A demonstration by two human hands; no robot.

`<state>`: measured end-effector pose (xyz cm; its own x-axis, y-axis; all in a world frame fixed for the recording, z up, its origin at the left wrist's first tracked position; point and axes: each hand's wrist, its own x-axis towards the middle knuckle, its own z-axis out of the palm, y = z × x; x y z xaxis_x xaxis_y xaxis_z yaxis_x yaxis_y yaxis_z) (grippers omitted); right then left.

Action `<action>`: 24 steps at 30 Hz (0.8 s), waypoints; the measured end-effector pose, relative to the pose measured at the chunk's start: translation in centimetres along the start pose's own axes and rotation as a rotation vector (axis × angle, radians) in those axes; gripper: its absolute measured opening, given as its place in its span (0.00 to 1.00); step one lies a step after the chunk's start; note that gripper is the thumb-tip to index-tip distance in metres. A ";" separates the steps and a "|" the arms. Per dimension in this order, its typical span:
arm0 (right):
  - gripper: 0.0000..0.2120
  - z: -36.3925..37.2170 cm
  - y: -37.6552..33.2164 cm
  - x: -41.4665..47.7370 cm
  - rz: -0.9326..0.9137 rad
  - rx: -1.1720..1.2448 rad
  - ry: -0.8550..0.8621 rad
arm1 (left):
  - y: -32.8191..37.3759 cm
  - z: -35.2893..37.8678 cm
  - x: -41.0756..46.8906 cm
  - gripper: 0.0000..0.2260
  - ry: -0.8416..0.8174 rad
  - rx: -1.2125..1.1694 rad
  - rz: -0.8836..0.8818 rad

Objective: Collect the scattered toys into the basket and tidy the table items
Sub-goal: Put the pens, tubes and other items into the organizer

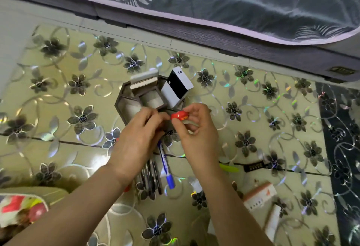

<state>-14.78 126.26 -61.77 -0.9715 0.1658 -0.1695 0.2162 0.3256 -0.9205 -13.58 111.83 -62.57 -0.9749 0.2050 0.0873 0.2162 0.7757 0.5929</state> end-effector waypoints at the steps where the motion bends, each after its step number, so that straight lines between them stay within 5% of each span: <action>1: 0.12 0.4 0.1 0.2 -0.008 -0.029 0.000 | -0.1 -0.1 -0.1 0.15 0.000 -0.013 -0.018; 16: 0.14 -1.7 3.8 -1.2 -0.131 -0.260 0.037 | 1.4 2.6 -0.3 0.14 -0.055 0.093 0.078; 24: 0.22 -14.8 11.6 -2.6 -0.023 -0.652 0.061 | 7.1 11.5 0.3 0.08 -0.423 0.042 0.250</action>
<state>-8.28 143.36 -66.79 -0.9735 0.1981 -0.1147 0.2287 0.8240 -0.5183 -11.76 124.21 -67.55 -0.7874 0.6058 -0.1146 0.4517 0.6933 0.5615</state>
